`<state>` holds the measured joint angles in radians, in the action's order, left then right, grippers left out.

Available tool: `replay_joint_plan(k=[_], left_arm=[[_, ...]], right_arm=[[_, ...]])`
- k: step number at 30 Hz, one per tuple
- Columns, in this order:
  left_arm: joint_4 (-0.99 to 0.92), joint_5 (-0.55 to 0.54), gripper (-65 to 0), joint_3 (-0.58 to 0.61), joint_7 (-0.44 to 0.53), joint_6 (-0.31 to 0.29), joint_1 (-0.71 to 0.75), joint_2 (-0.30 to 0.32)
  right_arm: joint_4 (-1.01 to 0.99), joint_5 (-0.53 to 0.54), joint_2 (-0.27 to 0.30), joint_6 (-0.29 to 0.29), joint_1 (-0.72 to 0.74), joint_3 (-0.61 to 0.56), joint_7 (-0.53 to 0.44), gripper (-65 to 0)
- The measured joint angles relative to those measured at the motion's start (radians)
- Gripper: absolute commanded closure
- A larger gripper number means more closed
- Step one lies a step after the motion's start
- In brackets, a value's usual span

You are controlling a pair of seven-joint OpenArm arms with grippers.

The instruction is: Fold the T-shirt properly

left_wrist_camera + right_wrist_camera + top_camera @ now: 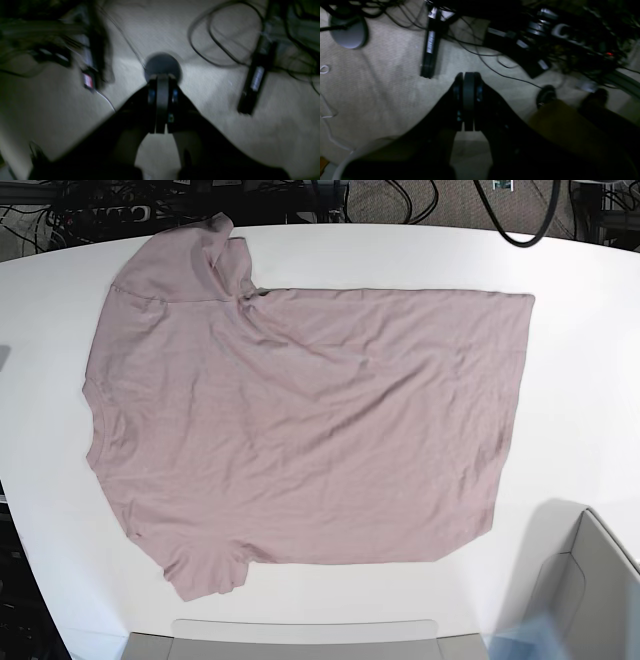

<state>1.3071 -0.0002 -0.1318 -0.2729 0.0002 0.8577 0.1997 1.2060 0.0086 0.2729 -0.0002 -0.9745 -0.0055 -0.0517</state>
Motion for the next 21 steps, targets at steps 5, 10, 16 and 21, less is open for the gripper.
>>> replay_joint_plan(k=[5, 10, 16, 21], left_arm=[[0.177, -0.006, -0.3, 0.005, -0.041, -0.010, 0.066, 0.042], [0.330, -0.003, -0.3, -0.066, -0.069, -0.006, 0.175, 0.051], [0.478, -0.003, -0.3, -0.117, -0.066, -0.010, 0.259, 0.048], [0.570, -0.004, -0.3, -0.119, -0.071, -0.015, 0.278, 0.047]], right_arm=[[0.158, 0.002, 0.044, 0.001, -0.058, 0.005, -0.002, -0.1], [0.306, 0.002, 0.079, 0.001, -0.136, 0.014, 0.006, -0.1], [0.486, 0.003, 0.075, -0.002, -0.209, 0.086, 0.001, -0.1], [0.623, 0.001, 0.070, 0.012, -0.223, 0.106, 0.005, -0.1]])
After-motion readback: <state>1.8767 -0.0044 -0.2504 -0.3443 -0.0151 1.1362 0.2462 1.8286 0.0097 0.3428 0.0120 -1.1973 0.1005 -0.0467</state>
